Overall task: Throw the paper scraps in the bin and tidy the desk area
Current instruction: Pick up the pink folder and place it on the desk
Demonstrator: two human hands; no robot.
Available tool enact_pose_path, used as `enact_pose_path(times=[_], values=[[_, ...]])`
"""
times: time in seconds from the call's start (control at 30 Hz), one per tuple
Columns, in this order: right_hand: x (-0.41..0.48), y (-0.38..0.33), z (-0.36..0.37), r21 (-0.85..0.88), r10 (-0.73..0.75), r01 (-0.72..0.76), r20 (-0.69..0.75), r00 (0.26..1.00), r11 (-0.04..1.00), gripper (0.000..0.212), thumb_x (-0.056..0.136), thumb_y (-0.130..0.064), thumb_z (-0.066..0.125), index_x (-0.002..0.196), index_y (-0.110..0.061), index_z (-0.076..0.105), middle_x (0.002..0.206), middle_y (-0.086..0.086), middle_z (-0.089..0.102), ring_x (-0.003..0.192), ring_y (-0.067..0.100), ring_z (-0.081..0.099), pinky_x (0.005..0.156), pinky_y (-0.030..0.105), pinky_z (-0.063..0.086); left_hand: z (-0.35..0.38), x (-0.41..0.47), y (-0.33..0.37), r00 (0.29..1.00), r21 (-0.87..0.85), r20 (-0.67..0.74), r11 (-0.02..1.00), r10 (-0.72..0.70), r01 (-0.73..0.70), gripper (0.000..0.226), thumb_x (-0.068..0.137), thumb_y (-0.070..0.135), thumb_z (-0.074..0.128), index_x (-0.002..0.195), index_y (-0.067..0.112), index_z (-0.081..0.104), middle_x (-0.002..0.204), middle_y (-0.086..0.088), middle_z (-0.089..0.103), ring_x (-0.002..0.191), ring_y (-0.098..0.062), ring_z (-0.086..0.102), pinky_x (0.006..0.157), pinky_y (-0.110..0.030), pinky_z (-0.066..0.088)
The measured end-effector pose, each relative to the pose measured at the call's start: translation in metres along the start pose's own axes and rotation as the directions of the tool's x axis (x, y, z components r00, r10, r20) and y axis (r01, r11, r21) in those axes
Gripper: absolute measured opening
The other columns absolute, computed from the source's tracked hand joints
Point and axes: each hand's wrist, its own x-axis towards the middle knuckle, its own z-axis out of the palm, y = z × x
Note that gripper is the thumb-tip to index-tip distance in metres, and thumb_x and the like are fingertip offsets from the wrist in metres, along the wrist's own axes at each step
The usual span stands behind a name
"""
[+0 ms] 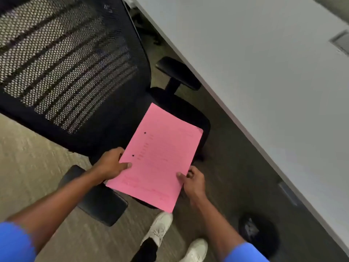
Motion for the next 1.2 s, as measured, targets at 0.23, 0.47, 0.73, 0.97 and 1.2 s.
enact_pose_path(times=[0.23, 0.47, 0.73, 0.97, 1.2], values=[[-0.055, -0.009, -0.074, -0.067, -0.088, 0.085, -0.039, 0.995, 0.994, 0.017, 0.086, -0.009, 0.08, 0.095, -0.017, 0.069, 0.092, -0.004, 0.076, 0.079, 0.006, 0.068, 0.063, 0.022, 0.054, 0.013, -0.071, 0.054, 0.997, -0.071, -0.041, 0.995, 0.065, -0.068, 0.027, 0.093, 0.021, 0.079, 0.113, 0.02, 0.062, 0.108, 0.003, 0.072, 0.093, -0.017, 0.071, 0.076, -0.04, 0.06], [-0.121, -0.019, -0.149, -0.034, -0.119, 0.117, -0.069, 0.99, 0.993, 0.019, 0.092, -0.012, 0.076, 0.105, -0.02, 0.066, 0.106, -0.007, 0.073, 0.087, -0.004, 0.07, 0.062, 0.01, 0.055, 0.032, -0.142, 0.106, 0.993, -0.114, -0.058, 0.988, 0.1, -0.106, 0.028, 0.095, 0.021, 0.077, 0.118, 0.021, 0.062, 0.11, 0.002, 0.072, 0.094, -0.022, 0.074, 0.082, -0.05, 0.065], [-0.174, 0.007, -0.242, -0.075, -0.189, 0.181, -0.124, 0.974, 0.981, 0.027, 0.089, -0.021, 0.079, 0.114, -0.024, 0.068, 0.108, -0.016, 0.072, 0.099, -0.001, 0.069, 0.079, 0.015, 0.053, 0.072, -0.222, 0.176, 0.985, -0.104, -0.09, 0.982, 0.15, -0.159, 0.033, 0.095, 0.017, 0.076, 0.125, 0.019, 0.063, 0.107, 0.003, 0.069, 0.097, -0.024, 0.072, 0.08, -0.043, 0.061], [-0.197, 0.015, -0.321, -0.073, -0.237, 0.228, -0.169, 0.957, 0.971, 0.029, 0.091, -0.025, 0.076, 0.119, -0.026, 0.065, 0.114, -0.016, 0.072, 0.101, 0.002, 0.07, 0.086, 0.023, 0.059, 0.114, -0.257, 0.234, 0.972, -0.12, -0.069, 0.966, 0.224, -0.231, 0.032, 0.097, 0.018, 0.074, 0.126, 0.02, 0.062, 0.104, 0.01, 0.069, 0.09, -0.01, 0.07, 0.069, -0.03, 0.056], [-0.183, 0.009, -0.36, 0.025, -0.241, 0.252, -0.218, 0.946, 0.967, 0.041, 0.076, -0.056, 0.074, 0.114, -0.042, 0.064, 0.117, -0.015, 0.074, 0.107, 0.013, 0.074, 0.092, 0.051, 0.062, 0.125, -0.258, 0.284, 0.958, -0.102, -0.063, 0.953, 0.28, -0.286, 0.033, 0.097, 0.022, 0.074, 0.127, 0.023, 0.062, 0.113, 0.006, 0.073, 0.094, -0.014, 0.074, 0.083, -0.043, 0.065]])
